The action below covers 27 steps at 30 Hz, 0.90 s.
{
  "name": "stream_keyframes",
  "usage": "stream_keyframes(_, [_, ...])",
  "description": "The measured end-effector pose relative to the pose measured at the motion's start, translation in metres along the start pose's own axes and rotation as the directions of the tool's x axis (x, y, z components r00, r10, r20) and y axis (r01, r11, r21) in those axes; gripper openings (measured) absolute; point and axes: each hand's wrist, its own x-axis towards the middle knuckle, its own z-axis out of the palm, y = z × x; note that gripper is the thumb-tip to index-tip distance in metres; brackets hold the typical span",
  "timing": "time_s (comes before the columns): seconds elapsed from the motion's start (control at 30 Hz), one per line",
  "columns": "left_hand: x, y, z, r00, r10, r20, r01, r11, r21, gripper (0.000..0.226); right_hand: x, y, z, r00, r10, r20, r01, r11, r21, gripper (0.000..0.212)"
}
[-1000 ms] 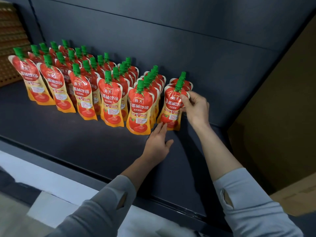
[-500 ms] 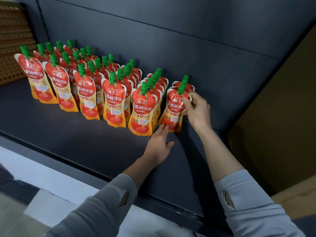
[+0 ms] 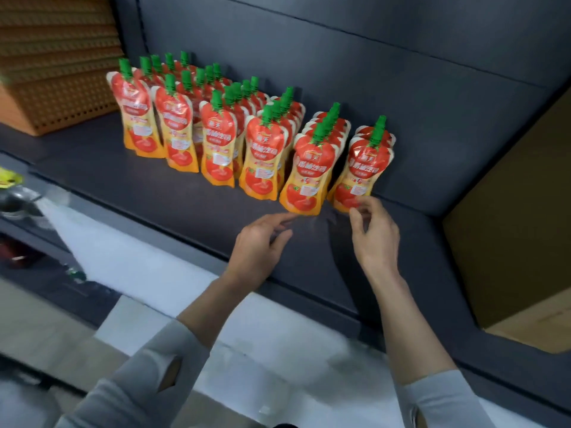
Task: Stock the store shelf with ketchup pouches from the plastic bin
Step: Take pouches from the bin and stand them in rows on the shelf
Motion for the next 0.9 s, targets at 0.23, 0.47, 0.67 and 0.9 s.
stream_keyframes(0.23, [-0.102, -0.055, -0.132, 0.950, -0.236, -0.204, 0.223, 0.971, -0.084, 0.022, -0.113, -0.102, 0.072, 0.983, -0.179, 0.045, 0.172, 0.978, 0.121, 0.019])
stream_keyframes(0.47, [-0.249, -0.150, -0.242, 0.762, -0.541, -0.356, 0.543, 0.833, -0.105, 0.022, -0.244, -0.211, 0.192, 0.862, -0.334, 0.382, 0.230, 0.928, 0.292, 0.018])
stream_keyframes(0.67, [-0.379, -0.223, -0.283, 0.440, -0.776, -0.451, 0.772, 0.584, -0.251, 0.032, -0.337, -0.276, 0.302, 0.537, -0.437, 0.721, 0.246, 0.899, 0.361, 0.027])
stream_keyframes(0.9, [-0.452, -0.304, -0.288, 0.069, -0.876, -0.478, 0.857, 0.297, -0.420, 0.048, -0.423, -0.325, 0.461, -0.018, -0.343, 0.939, 0.412, 0.853, 0.320, 0.034])
